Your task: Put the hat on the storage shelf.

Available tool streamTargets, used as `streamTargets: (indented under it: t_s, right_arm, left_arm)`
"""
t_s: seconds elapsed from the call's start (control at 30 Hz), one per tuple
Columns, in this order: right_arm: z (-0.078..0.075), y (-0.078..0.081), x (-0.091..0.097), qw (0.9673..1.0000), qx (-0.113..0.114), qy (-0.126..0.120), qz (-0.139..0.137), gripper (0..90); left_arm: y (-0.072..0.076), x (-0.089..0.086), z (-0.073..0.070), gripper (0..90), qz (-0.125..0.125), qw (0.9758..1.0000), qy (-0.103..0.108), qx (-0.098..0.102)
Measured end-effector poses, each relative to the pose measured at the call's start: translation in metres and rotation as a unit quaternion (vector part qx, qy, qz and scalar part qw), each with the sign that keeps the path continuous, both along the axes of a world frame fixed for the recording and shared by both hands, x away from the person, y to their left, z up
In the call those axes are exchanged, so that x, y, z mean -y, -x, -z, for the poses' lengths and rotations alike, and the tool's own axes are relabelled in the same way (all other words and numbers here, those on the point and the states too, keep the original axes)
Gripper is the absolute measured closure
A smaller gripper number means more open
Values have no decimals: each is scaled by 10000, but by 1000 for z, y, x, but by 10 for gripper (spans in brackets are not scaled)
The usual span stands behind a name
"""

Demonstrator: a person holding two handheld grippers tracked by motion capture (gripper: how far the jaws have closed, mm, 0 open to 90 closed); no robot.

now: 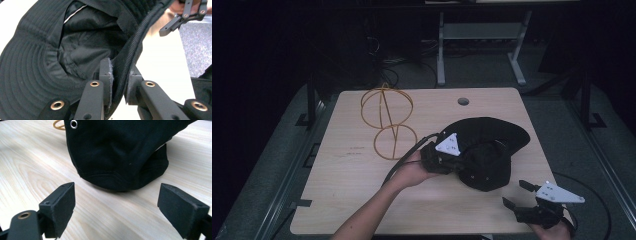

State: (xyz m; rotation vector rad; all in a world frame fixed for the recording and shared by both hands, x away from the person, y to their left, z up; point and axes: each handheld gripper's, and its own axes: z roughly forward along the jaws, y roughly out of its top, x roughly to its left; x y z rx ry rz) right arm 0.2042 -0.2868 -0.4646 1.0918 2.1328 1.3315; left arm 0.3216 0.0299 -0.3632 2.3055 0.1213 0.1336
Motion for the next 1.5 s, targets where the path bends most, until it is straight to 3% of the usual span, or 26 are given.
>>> streamTargets:
  t_s: [0.23, 0.33, 0.6, 0.83, 1.0, 1.13, 1.3, 1.33, 1.37, 1.5]
  right_arm:
    - [-3, -2, -2, 9997, 126, -214, 45, 142]
    - [-6, -4, 1, 9988, 222, -425, 132, 142]
    - [-9, -18, 7, 9969, 255, -704, 225, 148]
    - [-6, -39, 6, 9959, 132, -891, 2, 211]
    - [-4, -51, 6, 9935, 39, -1130, -147, 306]
    - [-3, -55, 4, 9933, 47, -1137, -183, 385]
    - [0, -59, -1, 9935, 141, -1076, -330, 601]
    - [0, -59, -1, 9935, 141, -1076, -330, 601]
    - [1, -59, -6, 9942, 176, -963, -443, 711]
    - [2, -59, -13, 9949, 179, -821, -558, 839]
  left_arm:
    - [-1, -7, -6, 837, -52, 9994, 318, -100]
    - [-1, -10, -9, 845, -83, 9989, 448, -139]
    - [0, -12, -8, 844, -43, 9988, 455, -154]
    - [1, -14, -6, 843, -20, 9985, 510, -190]
    - [1, -16, -7, 842, 11, 9984, 540, -192]
    - [0, -17, -7, 843, 10, 9983, 560, -191]
    - [-1, -17, -6, 844, 1, 9982, 569, -205]
    - [-1, -17, -6, 843, 1, 9982, 569, -205]
    - [-1, -17, -6, 841, 13, 9982, 556, -204]
    - [-1, -18, -5, 837, 38, 9984, 533, -207]
